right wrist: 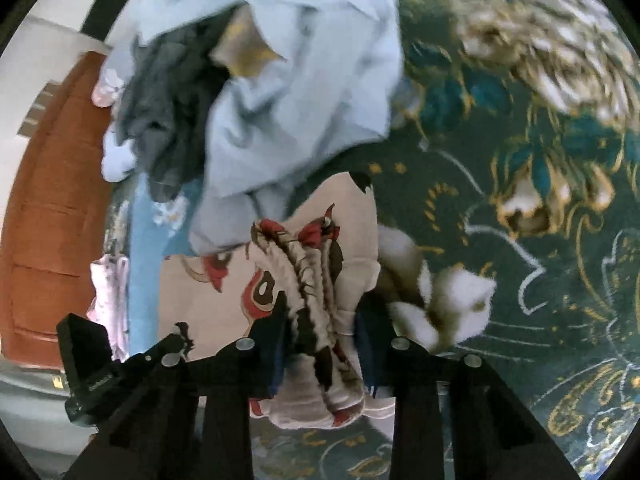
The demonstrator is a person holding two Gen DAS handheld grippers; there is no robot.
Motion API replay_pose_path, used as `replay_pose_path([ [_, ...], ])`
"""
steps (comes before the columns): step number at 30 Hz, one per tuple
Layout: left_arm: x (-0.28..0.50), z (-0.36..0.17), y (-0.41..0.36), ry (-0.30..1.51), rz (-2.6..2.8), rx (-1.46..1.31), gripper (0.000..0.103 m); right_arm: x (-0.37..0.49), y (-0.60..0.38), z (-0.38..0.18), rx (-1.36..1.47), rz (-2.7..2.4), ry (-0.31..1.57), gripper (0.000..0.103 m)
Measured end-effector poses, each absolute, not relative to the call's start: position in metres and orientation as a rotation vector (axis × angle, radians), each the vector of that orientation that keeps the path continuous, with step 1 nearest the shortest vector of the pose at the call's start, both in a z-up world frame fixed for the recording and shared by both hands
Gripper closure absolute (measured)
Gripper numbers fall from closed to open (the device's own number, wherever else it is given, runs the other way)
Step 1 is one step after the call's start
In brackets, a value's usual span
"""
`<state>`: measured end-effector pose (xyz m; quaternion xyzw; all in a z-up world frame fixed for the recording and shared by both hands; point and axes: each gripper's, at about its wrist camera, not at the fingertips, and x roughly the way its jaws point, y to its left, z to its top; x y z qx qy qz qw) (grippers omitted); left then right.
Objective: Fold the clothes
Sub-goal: 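Carry the folded pants with both grippers onto the pink fleece blanket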
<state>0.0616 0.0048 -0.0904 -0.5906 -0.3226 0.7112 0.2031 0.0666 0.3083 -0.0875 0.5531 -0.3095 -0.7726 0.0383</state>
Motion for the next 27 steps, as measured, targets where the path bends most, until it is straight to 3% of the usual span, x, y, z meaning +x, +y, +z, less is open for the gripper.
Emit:
replay_pose_path([
  [10, 0.095, -0.036, -0.070, -1.156, 2.150, -1.338, 0.075, 0.020, 0.253, 0.000, 1.469, -2.410, -0.589, 0.072],
  [20, 0.134, 0.004, -0.246, -1.418, 2.520, -1.028, 0.075, -0.077, 0.030, 0.043, 1.366, -2.089, -0.249, 0.073],
  [27, 0.152, 0.000, -0.372, -1.625, 2.690, -0.958, 0.074, -0.158, -0.151, 0.025, 1.335, -1.845, -0.091, 0.073],
])
